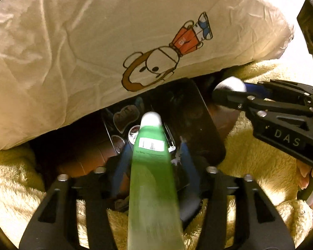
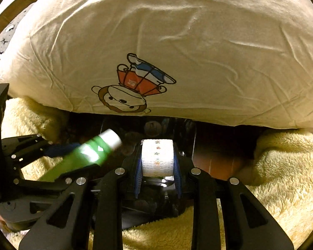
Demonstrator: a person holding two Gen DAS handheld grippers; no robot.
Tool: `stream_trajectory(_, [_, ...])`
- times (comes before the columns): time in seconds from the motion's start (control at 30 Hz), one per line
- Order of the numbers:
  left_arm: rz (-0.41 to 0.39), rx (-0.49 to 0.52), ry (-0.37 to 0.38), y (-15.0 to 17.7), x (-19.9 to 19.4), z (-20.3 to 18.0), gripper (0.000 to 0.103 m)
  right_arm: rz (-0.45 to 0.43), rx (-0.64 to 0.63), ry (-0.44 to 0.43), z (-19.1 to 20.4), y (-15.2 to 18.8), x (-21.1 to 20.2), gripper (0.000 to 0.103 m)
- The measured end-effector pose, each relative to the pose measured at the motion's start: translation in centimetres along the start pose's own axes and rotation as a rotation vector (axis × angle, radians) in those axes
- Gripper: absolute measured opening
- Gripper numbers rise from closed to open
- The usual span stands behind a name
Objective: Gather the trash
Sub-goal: 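Lower the green tube and tape roll into the bin and release both, then grasp the dark green bottle with the left tool while the right grasps the white bottle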
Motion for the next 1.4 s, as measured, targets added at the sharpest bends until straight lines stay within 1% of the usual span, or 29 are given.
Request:
stream_trajectory(0.07, [-0.009,-0.001,-0.009,0.2,-0.3,0.1,0.06,-0.008,0.008,0.003,-0.2,0.0,-0.1,0.046])
stream_trajectory(0.2, [-0.023,0.002,-0.028,0.1,-0.9,0.8,0.061,-0.033,0.018,0.01,-0.7,-0.4,-1.2,0.05])
stream_trajectory(0.33, [-0.041,-0.012,-0.03,-0.4,-1.8,1.1,0.061,-0.068,0.017,0.017,-0.9,-0.8,-2.3,0.064])
stream_trajectory(0.5, [-0.077,-0.038,-0.042,-1.1,-3.4,2.2,0.062,-0.107,0.0,0.015,-0.5,-1.6,-4.0,0.072])
stream_trajectory(0.63, [-0.148,-0.067,-0.05,-2.1,-6.6,3.9,0.063,-0.175,-0.021,-0.01,0.4,-3.1,-6.3,0.08])
stream_trajectory(0.7, [-0.196,-0.08,-0.067,-2.9,-8.4,5.0,0.066,-0.233,-0.042,-0.02,0.9,-4.4,-8.3,0.083])
stream_trajectory(0.73, [-0.235,-0.089,-0.083,-3.7,-9.9,5.9,0.067,-0.271,-0.059,-0.016,1.2,-5.3,-9.5,0.086])
stream_trajectory(0.77, [-0.258,-0.095,-0.092,-4.0,-10.7,6.4,0.069,-0.294,-0.07,-0.01,1.4,-5.9,-10.2,0.088])
stream_trajectory(0.8, [-0.294,-0.106,-0.108,-4.8,-12.0,7.2,0.072,-0.33,-0.088,0.004,1.6,-6.8,-11.3,0.089])
stream_trajectory(0.83, [-0.314,-0.112,-0.119,-5.2,-12.7,7.7,0.073,-0.365,-0.104,0.019,1.8,-7.8,-12.4,0.09])
stream_trajectory(0.87, [-0.338,-0.12,-0.134,-5.9,-13.5,8.4,0.074,-0.384,-0.11,0.029,2.0,-8.4,-12.8,0.091])
stream_trajectory(0.93, [-0.37,-0.14,-0.165,-7.4,-14.8,9.8,0.074,-0.439,-0.12,0.044,2.1,-10.6,-14.3,0.091])
stream_trajectory(1.03, [-0.391,-0.158,-0.178,-9.4,-15.5,11.0,0.075,-0.499,-0.112,0.058,1.5,-13.2,-15.3,0.094])
stream_trajectory(1.07, [-0.393,-0.162,-0.179,-10.2,-15.6,11.3,0.075,-0.506,-0.109,0.061,1.3,-13.8,-15.3,0.094])
stream_trajectory(1.13, [-0.391,-0.168,-0.174,-11.6,-15.5,11.8,0.076,-0.491,-0.106,0.074,0.4,-15.8,-14.8,0.095])
stream_trajectory(1.2, [-0.392,-0.168,-0.164,-13.0,-14.5,12.0,0.083,-0.464,-0.101,0.093,-0.6,-17.4,-14.2,0.095])
stream_trajectory(1.23, [-0.398,-0.165,-0.167,-13.9,-14.3,12.3,0.084,-0.454,-0.1,0.103,-0.9,-18.1,-14.0,0.095])
stream_trajectory(1.3, [-0.398,-0.157,-0.181,-15.8,-13.6,12.8,0.085,-0.445,-0.102,0.132,-1.8,-19.7,-13.7,0.095])
stream_trajectory(1.4, [-0.392,-0.155,-0.167,-18.3,-12.9,12.9,0.085,-0.45,-0.11,0.189,-2.9,-22.5,-13.1,0.095])
Point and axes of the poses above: each gripper's, at about its wrist camera, not at the fingertips, and x roughly the way its jaws point, z to its left, y to its underside, the point moved 7 cm from there along x, roughly the way its jaws point, and after that the axes turned 12 degrees about -y, right-handed, at the moved point
